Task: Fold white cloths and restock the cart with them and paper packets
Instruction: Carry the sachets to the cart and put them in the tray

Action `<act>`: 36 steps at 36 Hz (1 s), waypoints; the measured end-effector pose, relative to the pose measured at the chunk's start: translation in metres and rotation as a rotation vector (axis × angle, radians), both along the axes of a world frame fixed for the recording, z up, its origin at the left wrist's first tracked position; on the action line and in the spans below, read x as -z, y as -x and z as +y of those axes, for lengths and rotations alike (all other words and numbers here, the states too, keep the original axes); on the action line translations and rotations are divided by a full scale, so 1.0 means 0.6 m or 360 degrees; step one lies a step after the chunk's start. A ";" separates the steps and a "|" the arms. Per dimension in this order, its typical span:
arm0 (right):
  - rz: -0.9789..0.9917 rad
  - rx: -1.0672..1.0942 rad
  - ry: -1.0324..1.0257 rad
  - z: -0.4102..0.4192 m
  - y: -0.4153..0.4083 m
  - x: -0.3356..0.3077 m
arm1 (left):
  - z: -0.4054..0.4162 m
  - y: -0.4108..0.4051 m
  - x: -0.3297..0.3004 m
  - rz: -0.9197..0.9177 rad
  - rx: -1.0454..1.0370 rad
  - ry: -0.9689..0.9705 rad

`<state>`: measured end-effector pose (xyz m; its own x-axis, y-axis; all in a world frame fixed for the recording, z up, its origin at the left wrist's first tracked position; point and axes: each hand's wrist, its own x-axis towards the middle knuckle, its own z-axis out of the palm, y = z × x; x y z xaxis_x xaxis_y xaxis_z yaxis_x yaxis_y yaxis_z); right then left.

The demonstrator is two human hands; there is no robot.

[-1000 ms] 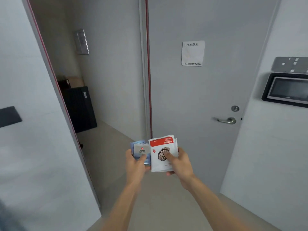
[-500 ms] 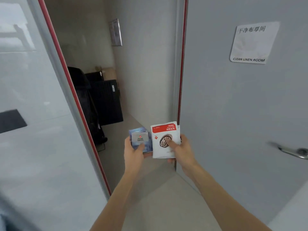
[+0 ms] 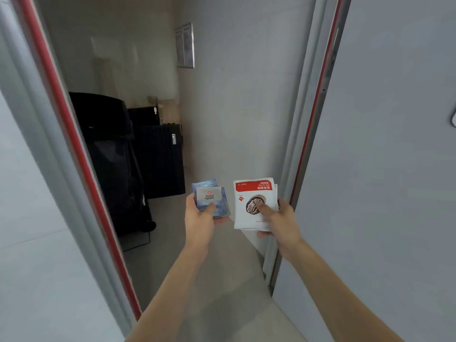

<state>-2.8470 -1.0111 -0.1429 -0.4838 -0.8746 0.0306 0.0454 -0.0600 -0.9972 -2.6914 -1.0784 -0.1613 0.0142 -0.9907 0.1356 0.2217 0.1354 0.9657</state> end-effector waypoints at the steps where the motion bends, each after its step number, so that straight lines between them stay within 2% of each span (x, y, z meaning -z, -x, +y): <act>1: 0.0006 -0.0008 0.0003 -0.024 0.006 -0.005 | -0.024 0.006 -0.003 0.0000 0.0001 0.0000; 17: -0.0049 -0.0147 0.0059 -0.425 0.196 0.007 | -0.402 0.168 0.023 -0.0019 -0.0162 -0.0012; 25: -0.0052 -0.0322 0.0039 -0.653 0.280 -0.016 | -0.595 0.263 -0.014 0.0021 -0.0284 0.0035; 29: -0.0057 -0.0365 0.0005 -0.747 0.298 -0.023 | -0.685 0.276 -0.017 -0.0104 -0.0392 0.0025; 36: -0.0041 -0.0419 -0.0043 -0.916 0.300 -0.007 | -0.851 0.253 0.013 -0.0097 -0.0471 -0.0035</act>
<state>-3.0270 -1.5607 -0.1389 -0.2396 -0.9709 -0.0039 0.0816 -0.0161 -0.9965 -2.8432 -1.5892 -0.1692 0.2956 -0.9473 0.1234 0.1175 0.1643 0.9794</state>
